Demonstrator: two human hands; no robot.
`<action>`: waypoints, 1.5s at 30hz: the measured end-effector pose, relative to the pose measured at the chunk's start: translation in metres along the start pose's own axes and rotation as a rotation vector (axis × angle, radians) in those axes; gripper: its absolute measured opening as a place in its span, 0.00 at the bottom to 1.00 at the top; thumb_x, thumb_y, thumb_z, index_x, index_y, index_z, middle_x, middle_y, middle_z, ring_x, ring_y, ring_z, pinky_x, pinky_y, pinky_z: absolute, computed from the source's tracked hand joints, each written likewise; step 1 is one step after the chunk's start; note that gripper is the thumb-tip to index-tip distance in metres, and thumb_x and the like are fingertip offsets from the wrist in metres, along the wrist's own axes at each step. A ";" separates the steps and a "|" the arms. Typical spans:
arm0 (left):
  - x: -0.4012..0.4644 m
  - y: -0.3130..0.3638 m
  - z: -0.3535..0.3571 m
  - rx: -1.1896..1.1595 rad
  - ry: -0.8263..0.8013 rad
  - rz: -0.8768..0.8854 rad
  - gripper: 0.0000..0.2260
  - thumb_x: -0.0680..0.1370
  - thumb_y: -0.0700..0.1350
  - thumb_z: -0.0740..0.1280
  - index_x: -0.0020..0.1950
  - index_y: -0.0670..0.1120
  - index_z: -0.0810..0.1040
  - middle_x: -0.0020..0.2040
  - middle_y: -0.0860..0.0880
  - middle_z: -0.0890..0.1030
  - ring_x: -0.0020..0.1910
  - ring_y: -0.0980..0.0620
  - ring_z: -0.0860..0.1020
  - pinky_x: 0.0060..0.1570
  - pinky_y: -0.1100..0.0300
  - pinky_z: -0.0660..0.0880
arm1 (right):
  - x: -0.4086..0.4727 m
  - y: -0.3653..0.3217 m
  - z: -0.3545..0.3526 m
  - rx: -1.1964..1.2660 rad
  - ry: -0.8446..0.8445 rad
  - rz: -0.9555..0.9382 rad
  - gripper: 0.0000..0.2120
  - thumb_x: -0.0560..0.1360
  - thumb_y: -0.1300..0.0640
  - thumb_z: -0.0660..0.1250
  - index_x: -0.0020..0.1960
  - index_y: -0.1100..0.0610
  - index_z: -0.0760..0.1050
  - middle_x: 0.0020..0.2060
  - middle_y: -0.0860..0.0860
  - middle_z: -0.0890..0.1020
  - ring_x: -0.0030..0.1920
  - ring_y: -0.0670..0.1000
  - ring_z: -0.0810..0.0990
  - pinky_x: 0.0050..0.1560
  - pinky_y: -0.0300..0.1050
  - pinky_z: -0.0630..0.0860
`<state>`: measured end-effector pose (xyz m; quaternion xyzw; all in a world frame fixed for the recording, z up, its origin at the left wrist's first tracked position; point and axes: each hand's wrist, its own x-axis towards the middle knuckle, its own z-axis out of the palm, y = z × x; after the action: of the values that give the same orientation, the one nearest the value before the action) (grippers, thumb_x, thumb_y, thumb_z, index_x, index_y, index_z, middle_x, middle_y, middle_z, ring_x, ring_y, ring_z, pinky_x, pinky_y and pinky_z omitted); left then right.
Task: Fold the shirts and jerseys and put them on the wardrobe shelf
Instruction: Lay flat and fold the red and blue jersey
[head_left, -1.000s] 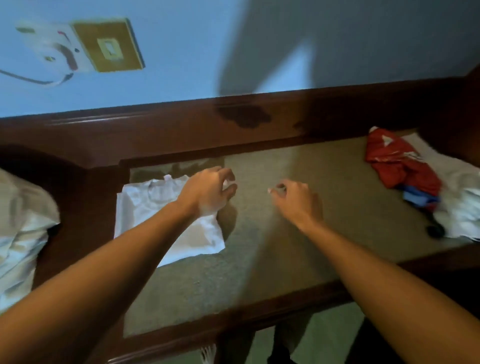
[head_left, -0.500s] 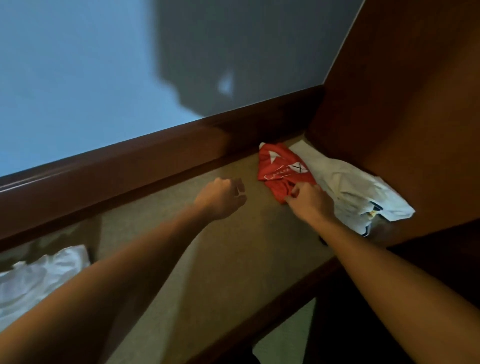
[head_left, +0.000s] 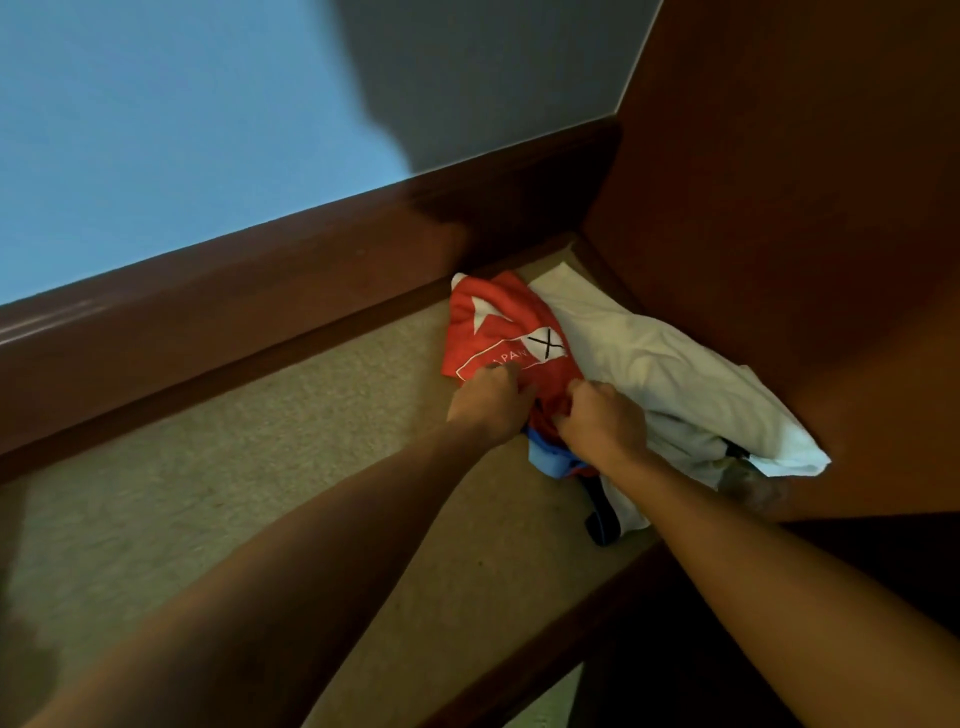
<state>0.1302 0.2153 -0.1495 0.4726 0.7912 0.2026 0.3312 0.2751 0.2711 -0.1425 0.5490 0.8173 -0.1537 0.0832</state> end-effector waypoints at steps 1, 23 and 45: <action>0.001 0.002 0.000 -0.069 0.010 -0.059 0.18 0.80 0.57 0.62 0.52 0.44 0.81 0.51 0.42 0.84 0.51 0.41 0.81 0.50 0.51 0.77 | -0.001 -0.003 0.000 0.039 -0.006 -0.045 0.11 0.79 0.48 0.67 0.53 0.56 0.76 0.49 0.55 0.81 0.48 0.57 0.82 0.42 0.45 0.69; -0.174 -0.164 -0.094 -0.202 -0.281 -0.161 0.11 0.74 0.41 0.74 0.40 0.56 0.78 0.38 0.56 0.76 0.41 0.54 0.76 0.40 0.64 0.71 | -0.037 -0.159 0.057 0.565 -0.260 -0.034 0.47 0.71 0.37 0.74 0.81 0.54 0.57 0.77 0.57 0.66 0.76 0.59 0.66 0.75 0.57 0.64; -0.286 -0.214 -0.131 -0.042 0.110 -0.054 0.11 0.77 0.53 0.72 0.54 0.48 0.81 0.47 0.50 0.81 0.49 0.47 0.80 0.43 0.57 0.72 | -0.203 -0.193 0.048 0.741 -0.164 -0.464 0.27 0.66 0.72 0.76 0.60 0.53 0.79 0.44 0.47 0.81 0.42 0.43 0.78 0.48 0.40 0.74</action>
<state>0.0008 -0.1387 -0.0985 0.4322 0.8162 0.2360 0.3023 0.1732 0.0096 -0.0952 0.3298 0.7993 -0.4940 -0.0912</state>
